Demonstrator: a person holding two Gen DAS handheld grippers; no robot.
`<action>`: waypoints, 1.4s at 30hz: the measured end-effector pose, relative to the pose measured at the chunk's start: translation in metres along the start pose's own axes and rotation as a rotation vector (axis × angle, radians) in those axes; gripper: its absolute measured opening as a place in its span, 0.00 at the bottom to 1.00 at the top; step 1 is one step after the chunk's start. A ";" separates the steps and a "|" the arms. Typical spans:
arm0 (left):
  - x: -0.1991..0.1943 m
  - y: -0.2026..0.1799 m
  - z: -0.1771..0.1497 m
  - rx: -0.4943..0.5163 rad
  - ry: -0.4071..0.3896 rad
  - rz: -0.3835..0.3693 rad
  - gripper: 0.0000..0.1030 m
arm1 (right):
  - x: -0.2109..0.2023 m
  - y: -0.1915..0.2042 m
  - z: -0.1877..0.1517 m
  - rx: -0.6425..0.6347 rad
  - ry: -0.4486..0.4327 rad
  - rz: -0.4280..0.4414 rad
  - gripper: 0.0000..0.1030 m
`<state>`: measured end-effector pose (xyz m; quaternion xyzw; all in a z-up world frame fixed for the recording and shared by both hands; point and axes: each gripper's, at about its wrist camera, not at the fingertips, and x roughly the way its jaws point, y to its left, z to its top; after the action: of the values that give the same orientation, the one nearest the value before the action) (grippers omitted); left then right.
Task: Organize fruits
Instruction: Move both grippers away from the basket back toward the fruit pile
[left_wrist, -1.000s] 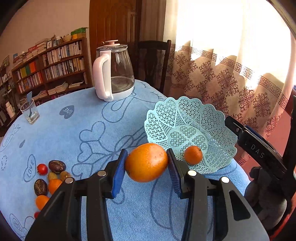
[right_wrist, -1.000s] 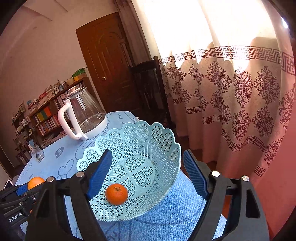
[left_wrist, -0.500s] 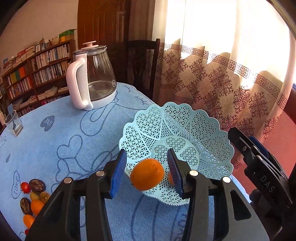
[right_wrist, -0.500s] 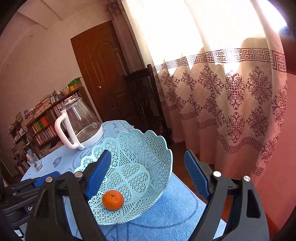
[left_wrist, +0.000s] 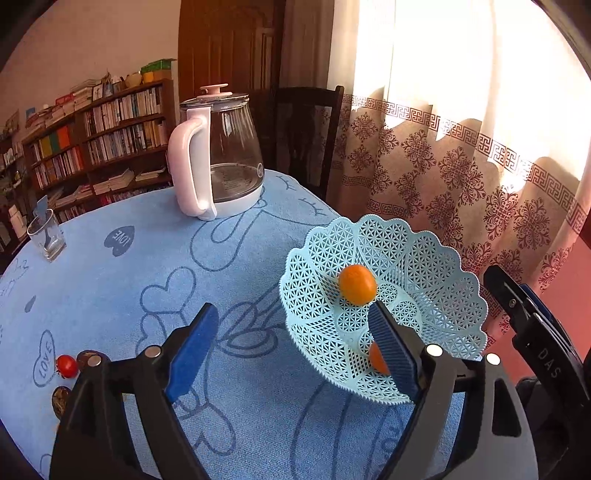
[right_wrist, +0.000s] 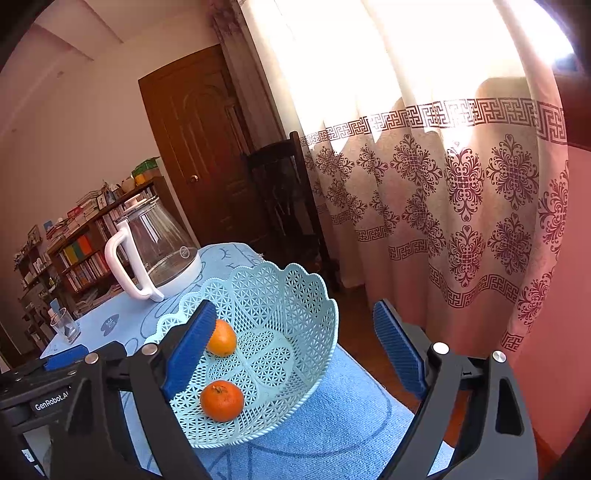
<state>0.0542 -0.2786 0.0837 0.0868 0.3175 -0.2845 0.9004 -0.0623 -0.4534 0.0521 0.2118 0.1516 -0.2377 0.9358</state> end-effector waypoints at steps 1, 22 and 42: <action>-0.002 0.002 -0.001 -0.001 -0.006 0.010 0.84 | 0.000 -0.001 0.000 0.002 0.000 -0.002 0.86; -0.073 0.043 -0.024 -0.034 -0.157 0.250 0.95 | -0.024 0.014 -0.003 -0.084 -0.146 0.001 0.95; -0.122 0.137 -0.073 -0.198 -0.121 0.430 0.95 | -0.028 0.020 -0.005 -0.114 -0.169 -0.017 0.96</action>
<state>0.0158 -0.0857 0.0991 0.0465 0.2638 -0.0583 0.9617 -0.0767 -0.4242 0.0654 0.1364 0.0873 -0.2534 0.9537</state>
